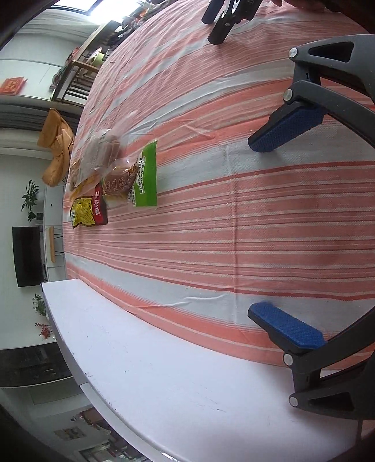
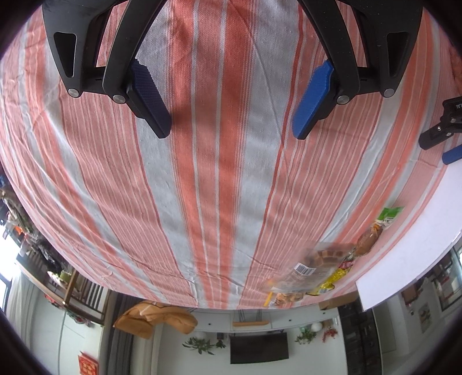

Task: Organize snacks
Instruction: 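Move both open tools back over the table, then grasp the clear bread bag with the right tool, then hold the clear bread bag in the right tool above the table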

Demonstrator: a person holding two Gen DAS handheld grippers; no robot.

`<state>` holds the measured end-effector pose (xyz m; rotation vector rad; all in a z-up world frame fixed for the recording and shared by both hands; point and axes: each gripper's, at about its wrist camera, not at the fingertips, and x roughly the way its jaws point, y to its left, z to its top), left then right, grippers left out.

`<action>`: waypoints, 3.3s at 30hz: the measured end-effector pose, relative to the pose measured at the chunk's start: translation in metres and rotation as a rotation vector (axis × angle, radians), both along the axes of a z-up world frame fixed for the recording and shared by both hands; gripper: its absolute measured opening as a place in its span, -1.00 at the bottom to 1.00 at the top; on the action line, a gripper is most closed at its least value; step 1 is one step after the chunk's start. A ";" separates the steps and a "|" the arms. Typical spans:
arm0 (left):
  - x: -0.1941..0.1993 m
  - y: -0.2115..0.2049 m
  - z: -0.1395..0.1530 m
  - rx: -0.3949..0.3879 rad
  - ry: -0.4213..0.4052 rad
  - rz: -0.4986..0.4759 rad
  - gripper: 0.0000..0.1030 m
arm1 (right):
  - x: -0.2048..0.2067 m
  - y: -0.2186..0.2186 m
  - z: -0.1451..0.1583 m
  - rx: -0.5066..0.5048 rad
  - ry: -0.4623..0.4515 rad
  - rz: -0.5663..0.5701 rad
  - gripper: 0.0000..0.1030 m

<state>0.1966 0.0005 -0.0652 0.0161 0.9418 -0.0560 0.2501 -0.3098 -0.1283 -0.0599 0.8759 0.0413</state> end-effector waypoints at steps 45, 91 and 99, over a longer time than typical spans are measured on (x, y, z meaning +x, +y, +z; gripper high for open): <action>0.031 0.009 -0.001 0.001 -0.007 -0.046 1.00 | 0.090 0.026 0.029 0.121 0.196 0.100 0.88; 0.030 0.009 -0.001 -0.001 -0.008 -0.045 1.00 | 0.006 0.007 0.002 0.006 0.003 -0.002 0.72; 0.030 0.009 -0.001 -0.001 -0.008 -0.045 1.00 | 0.007 0.008 0.000 0.001 0.002 -0.004 0.73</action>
